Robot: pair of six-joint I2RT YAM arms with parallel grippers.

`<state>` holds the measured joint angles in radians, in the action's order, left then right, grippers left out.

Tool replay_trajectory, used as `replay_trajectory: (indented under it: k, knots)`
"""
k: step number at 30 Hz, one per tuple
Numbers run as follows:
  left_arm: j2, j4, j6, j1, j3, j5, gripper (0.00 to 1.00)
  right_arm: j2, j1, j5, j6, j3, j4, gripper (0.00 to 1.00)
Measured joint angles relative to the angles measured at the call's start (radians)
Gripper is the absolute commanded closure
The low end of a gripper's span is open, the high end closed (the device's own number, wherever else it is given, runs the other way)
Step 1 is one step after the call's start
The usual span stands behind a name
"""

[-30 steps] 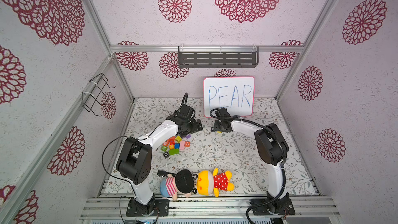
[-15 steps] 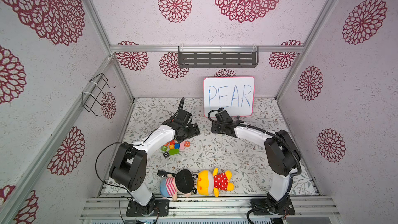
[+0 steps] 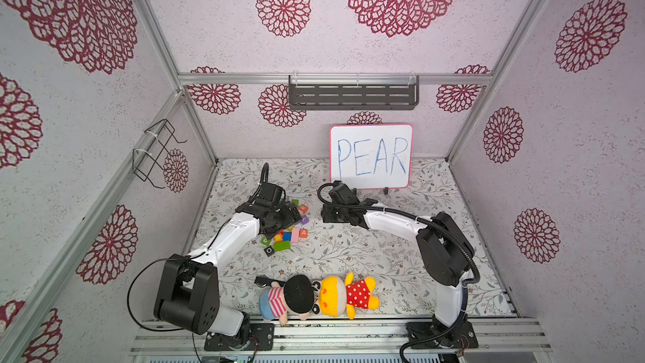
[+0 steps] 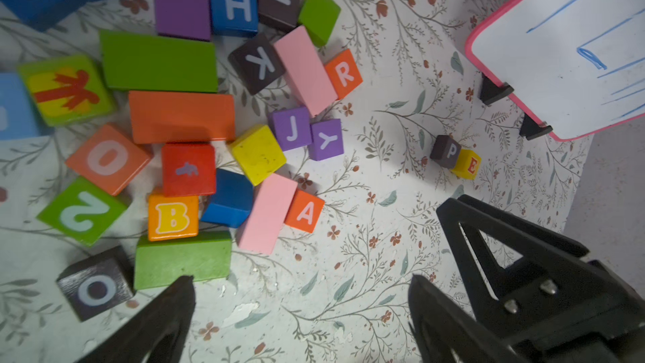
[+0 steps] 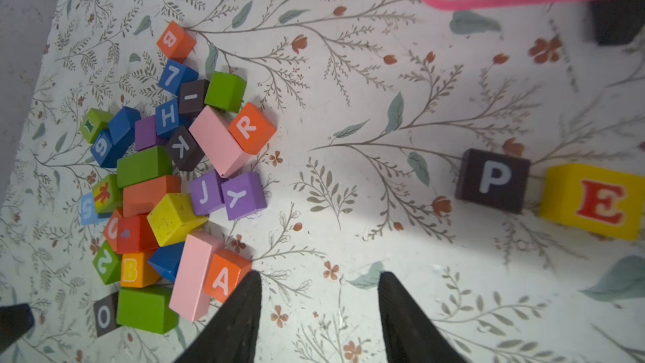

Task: Spell the uppercase word “pear” with letter blocks
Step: Pick up the letter block from the center of the board.

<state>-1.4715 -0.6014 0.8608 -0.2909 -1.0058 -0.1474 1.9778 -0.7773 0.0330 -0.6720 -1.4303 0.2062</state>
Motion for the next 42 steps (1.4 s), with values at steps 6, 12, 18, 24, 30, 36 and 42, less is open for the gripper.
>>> replay_trajectory:
  k: [6, 12, 18, 24, 30, 36, 42]
  knots:
    - [0.034, -0.001, 0.0, 0.019, 0.062, -0.005, 0.02, 0.152, -0.068, -0.042, -0.061, -0.149, 0.058, 0.37]
    - [0.104, -0.001, -0.004, 0.065, 0.142, -0.02, 0.02, 0.19, -0.121, -0.063, -0.061, -0.191, 0.106, 0.37]
    - [0.106, 0.012, -0.004, 0.074, 0.157, -0.039, 0.02, 0.215, -0.127, -0.064, -0.053, -0.238, 0.143, 0.38]
    - [0.108, 0.023, -0.005, 0.074, 0.166, -0.048, 0.02, 0.27, -0.135, -0.056, -0.036, -0.312, 0.192, 0.4]
    - [0.129, 0.021, -0.009, 0.078, 0.178, -0.05, 0.02, 0.289, -0.146, -0.036, -0.018, -0.35, 0.24, 0.43]
    - [0.137, 0.023, -0.018, 0.087, 0.187, -0.051, 0.02, 0.312, -0.159, -0.008, 0.001, -0.398, 0.286, 0.45]
    - [0.137, 0.031, -0.02, 0.098, 0.188, -0.057, 0.02, 0.314, -0.163, 0.021, 0.015, -0.412, 0.322, 0.47]
